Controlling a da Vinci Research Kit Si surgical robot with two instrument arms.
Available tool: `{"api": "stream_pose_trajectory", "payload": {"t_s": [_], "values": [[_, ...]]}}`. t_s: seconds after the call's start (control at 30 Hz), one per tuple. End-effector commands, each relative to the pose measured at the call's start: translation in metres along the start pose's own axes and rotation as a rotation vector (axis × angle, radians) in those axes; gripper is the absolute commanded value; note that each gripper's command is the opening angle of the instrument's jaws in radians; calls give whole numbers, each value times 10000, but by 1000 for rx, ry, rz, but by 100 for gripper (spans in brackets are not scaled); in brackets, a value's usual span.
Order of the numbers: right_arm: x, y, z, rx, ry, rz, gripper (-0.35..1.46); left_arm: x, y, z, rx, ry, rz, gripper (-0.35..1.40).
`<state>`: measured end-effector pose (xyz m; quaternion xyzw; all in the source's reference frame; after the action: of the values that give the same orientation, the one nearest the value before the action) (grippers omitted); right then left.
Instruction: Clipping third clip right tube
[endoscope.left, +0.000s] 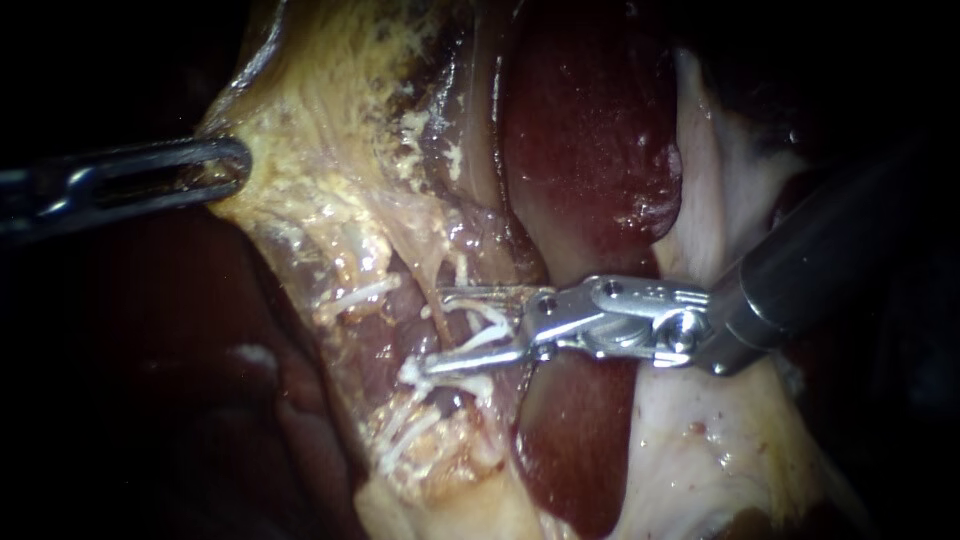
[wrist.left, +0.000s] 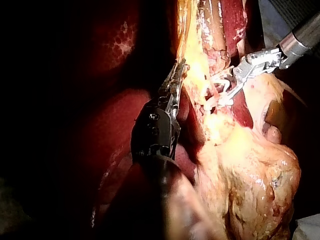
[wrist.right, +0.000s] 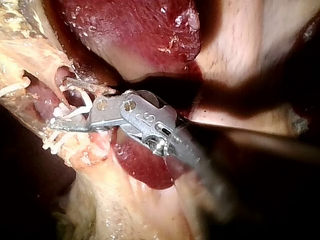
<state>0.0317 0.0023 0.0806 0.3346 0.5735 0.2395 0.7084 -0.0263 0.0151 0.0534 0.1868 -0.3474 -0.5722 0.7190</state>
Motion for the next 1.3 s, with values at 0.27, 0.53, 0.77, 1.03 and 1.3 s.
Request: {"api": "stream_pose_trajectory", "payload": {"t_s": [0.27, 0.53, 0.77, 1.03, 1.3], "values": [[8, -12, 7, 74, 62, 107, 53, 1, 0, 1, -2, -1, 0, -35], [18, -15, 13, 112, 104, 196, 53, 2, 0, 3, -4, -2, -1, -35], [18, -16, 10, 122, 105, 243, 48, 2, 0, 3, -4, -3, -1, -35], [21, -14, 4, 127, 102, 275, 37, 2, 0, 3, -5, -3, -1, -35], [26, -14, 3, 128, 105, 313, 38, 2, -1, 3, -5, -3, -2, -35]]}}
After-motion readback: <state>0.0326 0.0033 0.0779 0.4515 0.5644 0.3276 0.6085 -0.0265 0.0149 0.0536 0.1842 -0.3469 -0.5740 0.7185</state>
